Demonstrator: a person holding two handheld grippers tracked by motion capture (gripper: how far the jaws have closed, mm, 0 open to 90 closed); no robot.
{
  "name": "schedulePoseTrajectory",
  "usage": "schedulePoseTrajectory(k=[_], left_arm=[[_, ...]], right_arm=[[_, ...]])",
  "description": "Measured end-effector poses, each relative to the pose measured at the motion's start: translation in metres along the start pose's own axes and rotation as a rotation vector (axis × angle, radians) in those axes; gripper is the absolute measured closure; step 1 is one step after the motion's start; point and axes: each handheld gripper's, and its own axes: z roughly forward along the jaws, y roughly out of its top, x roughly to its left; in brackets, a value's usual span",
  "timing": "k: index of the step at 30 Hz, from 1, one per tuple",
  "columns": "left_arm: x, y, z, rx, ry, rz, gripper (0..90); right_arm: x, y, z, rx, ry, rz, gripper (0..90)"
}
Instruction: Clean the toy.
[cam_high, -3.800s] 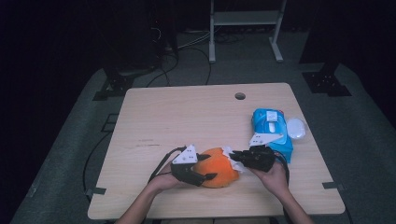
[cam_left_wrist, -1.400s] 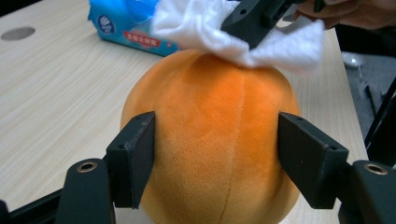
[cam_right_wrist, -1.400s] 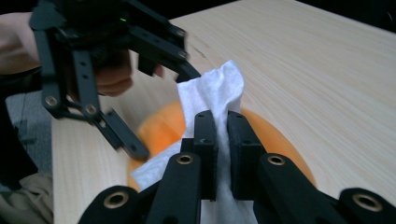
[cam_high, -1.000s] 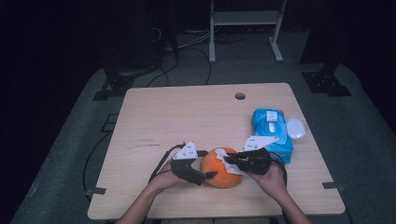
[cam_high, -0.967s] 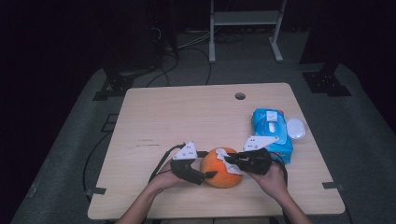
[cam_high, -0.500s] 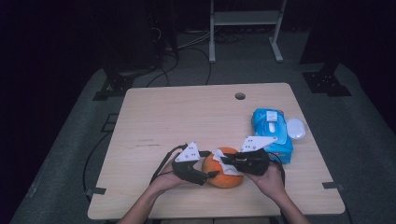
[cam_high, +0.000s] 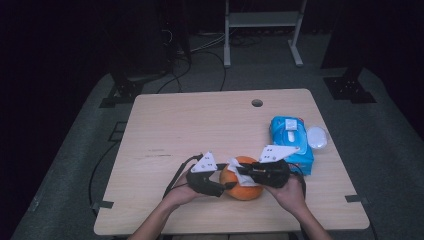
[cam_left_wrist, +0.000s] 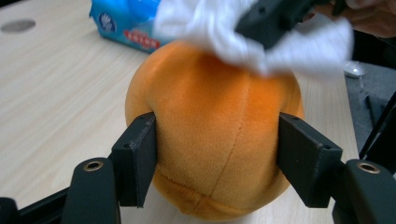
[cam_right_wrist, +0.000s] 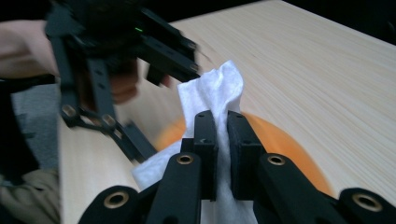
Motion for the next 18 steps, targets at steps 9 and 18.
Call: schedulePoseTrajectory(k=[9, 18], left_arm=[[0.000, -0.005, 0.002, 0.036, -0.001, 0.030, 33.5], [0.001, -0.005, 0.002, 0.023, -0.005, 0.017, 33.5]], right_arm=[[0.002, 0.002, 0.002, 0.042, -0.036, -0.053, 82.6], [-0.014, -0.008, -0.011, 0.049, -0.067, 0.002, 82.6]])
